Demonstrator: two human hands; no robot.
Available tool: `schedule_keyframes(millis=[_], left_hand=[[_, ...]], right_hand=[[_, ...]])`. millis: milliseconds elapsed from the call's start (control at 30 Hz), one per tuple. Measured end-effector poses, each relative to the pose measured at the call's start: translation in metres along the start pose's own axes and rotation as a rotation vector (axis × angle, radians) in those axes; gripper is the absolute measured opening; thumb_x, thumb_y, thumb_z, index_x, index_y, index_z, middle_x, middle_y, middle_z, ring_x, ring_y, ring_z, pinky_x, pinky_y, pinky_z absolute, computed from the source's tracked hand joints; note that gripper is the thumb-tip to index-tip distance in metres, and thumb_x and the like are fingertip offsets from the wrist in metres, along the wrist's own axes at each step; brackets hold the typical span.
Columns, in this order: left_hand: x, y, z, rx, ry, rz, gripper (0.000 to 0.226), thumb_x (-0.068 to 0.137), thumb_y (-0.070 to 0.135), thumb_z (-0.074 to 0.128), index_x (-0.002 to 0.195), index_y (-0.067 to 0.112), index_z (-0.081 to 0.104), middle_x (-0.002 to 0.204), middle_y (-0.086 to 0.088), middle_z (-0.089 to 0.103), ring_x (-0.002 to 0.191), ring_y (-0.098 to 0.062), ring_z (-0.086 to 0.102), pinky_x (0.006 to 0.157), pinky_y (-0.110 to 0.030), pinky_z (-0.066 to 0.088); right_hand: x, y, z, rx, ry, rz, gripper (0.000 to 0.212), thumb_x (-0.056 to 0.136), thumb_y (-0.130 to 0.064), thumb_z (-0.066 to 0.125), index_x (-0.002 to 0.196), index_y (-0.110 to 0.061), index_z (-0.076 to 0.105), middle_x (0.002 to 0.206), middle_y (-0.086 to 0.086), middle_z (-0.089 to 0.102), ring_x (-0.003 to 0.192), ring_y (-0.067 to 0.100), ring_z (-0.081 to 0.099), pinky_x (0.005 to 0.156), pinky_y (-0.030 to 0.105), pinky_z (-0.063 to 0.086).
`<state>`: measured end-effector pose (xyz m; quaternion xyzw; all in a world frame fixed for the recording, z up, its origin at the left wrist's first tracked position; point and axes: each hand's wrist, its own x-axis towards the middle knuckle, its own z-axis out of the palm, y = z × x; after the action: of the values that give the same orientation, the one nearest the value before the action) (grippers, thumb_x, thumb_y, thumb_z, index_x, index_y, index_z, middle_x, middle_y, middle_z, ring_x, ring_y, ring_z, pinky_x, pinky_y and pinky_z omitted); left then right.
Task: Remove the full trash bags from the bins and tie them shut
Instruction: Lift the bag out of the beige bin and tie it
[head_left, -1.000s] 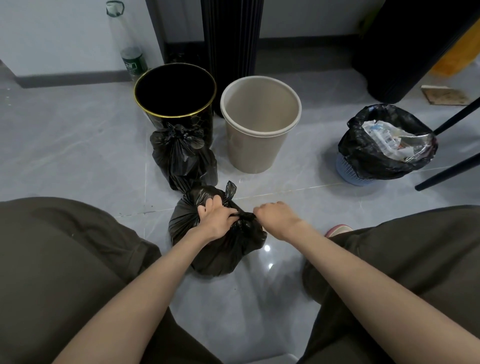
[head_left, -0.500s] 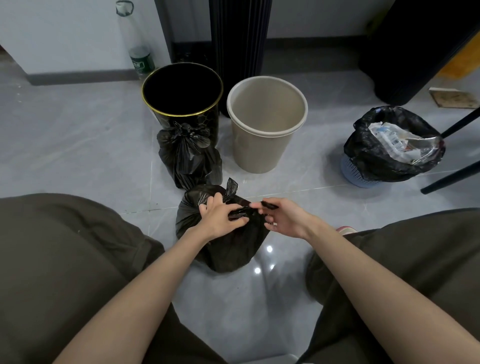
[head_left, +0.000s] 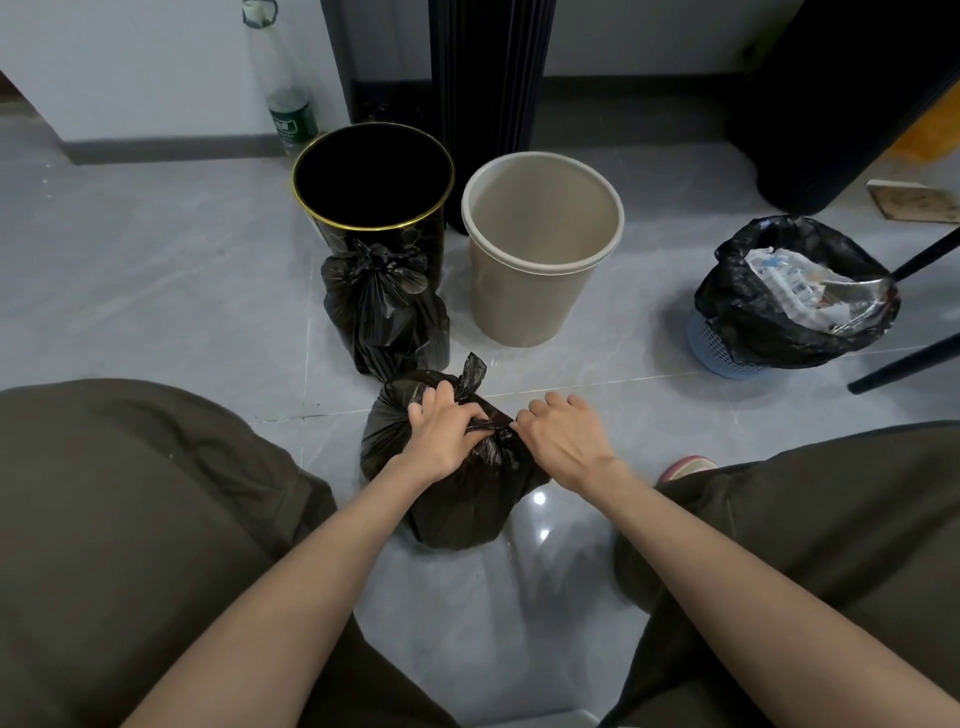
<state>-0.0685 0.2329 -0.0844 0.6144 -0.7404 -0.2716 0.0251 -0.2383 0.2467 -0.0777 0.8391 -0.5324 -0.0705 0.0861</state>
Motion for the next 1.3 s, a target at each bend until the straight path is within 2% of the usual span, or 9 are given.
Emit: schedule_keyframes(millis=[233, 400, 567, 700, 833, 933, 1033, 1167, 1300], left_hand=[[0.001, -0.005, -0.002, -0.005, 0.024, -0.032, 0.025, 0.092, 0.043, 0.051, 0.111, 0.033, 0.063, 0.098, 0.001, 0.03, 0.108, -0.025, 0.035, 0.087, -0.033, 0.023], [0.001, -0.004, -0.001, -0.006, 0.003, -0.02, 0.025, 0.093, 0.041, 0.05, 0.111, 0.031, 0.064, 0.098, 0.001, 0.029, 0.11, -0.026, 0.033, 0.091, -0.035, 0.024], [-0.001, -0.007, 0.0, -0.037, 0.011, -0.041, 0.025, 0.093, 0.04, 0.05, 0.112, 0.029, 0.063, 0.099, 0.0, 0.03, 0.111, -0.027, 0.034, 0.094, -0.036, 0.024], [-0.001, -0.007, 0.0, -0.046, 0.024, -0.059, 0.025, 0.093, 0.043, 0.05, 0.112, 0.033, 0.063, 0.098, 0.0, 0.031, 0.109, -0.027, 0.037, 0.091, -0.035, 0.026], [0.0, -0.005, 0.001, -0.046, 0.001, -0.076, 0.026, 0.093, 0.045, 0.049, 0.111, 0.033, 0.064, 0.098, 0.0, 0.031, 0.11, -0.028, 0.037, 0.094, -0.036, 0.027], [0.003, -0.003, -0.001, -0.124, 0.006, -0.129, 0.028, 0.093, 0.044, 0.049, 0.115, 0.034, 0.062, 0.106, -0.004, 0.038, 0.113, -0.03, 0.037, 0.098, -0.038, 0.026], [0.004, 0.001, -0.005, -0.237, 0.029, -0.17, 0.028, 0.094, 0.043, 0.048, 0.117, 0.034, 0.06, 0.116, -0.008, 0.043, 0.117, -0.031, 0.036, 0.101, -0.039, 0.024], [0.004, 0.006, -0.01, -0.389, 0.038, -0.197, 0.025, 0.094, 0.043, 0.047, 0.112, 0.033, 0.061, 0.114, -0.007, 0.045, 0.12, -0.03, 0.035, 0.099, -0.038, 0.023], [0.001, 0.002, -0.013, -0.469, 0.057, -0.203, 0.024, 0.092, 0.043, 0.052, 0.112, 0.034, 0.062, 0.108, -0.002, 0.042, 0.122, -0.028, 0.035, 0.099, -0.038, 0.021]], right_hand=[[0.006, 0.013, -0.009, -0.091, 0.055, -0.158, 0.032, 0.067, -0.038, 0.082, 0.062, -0.02, 0.056, 0.046, -0.002, 0.057, 0.057, 0.018, 0.058, 0.044, 0.024, 0.035], [0.006, 0.017, -0.026, -0.001, -0.313, -0.095, 0.027, 0.101, -0.03, 0.038, 0.111, -0.014, 0.057, 0.104, 0.007, 0.067, 0.108, 0.026, 0.053, 0.073, 0.031, 0.034], [0.006, 0.014, -0.032, 1.326, -0.65, 0.449, 0.039, 0.096, -0.028, 0.046, 0.061, -0.015, 0.055, 0.058, 0.003, 0.062, 0.052, 0.012, 0.042, 0.057, 0.022, 0.034], [0.003, 0.008, -0.019, 1.892, -0.593, 0.794, 0.028, 0.096, -0.034, 0.049, 0.101, -0.02, 0.072, 0.057, -0.008, 0.042, 0.052, 0.007, 0.03, 0.056, 0.022, 0.026], [0.002, -0.002, -0.007, 1.582, -0.316, 0.769, 0.029, 0.085, -0.044, 0.062, 0.1, -0.024, 0.076, 0.086, -0.006, 0.069, 0.083, 0.008, 0.061, 0.076, 0.022, 0.045], [0.002, 0.001, -0.008, 1.394, -0.214, 0.666, 0.025, 0.087, -0.039, 0.06, 0.089, -0.022, 0.077, 0.073, -0.01, 0.067, 0.077, 0.007, 0.06, 0.073, 0.019, 0.044], [0.001, 0.01, -0.006, 1.462, -0.138, 0.817, 0.023, 0.079, -0.034, 0.072, 0.092, -0.017, 0.063, 0.094, 0.0, 0.067, 0.087, 0.017, 0.063, 0.079, 0.027, 0.049], [0.0, 0.009, -0.004, 1.418, -0.333, 0.731, 0.074, 0.071, -0.029, 0.081, 0.134, -0.024, 0.042, 0.117, -0.001, 0.054, 0.106, 0.02, 0.058, 0.096, 0.035, 0.048], [0.004, 0.005, -0.006, 1.243, -0.309, 0.554, 0.052, 0.081, -0.029, 0.072, 0.129, -0.03, 0.053, 0.132, 0.005, 0.039, 0.128, 0.02, 0.038, 0.11, 0.029, 0.032]])
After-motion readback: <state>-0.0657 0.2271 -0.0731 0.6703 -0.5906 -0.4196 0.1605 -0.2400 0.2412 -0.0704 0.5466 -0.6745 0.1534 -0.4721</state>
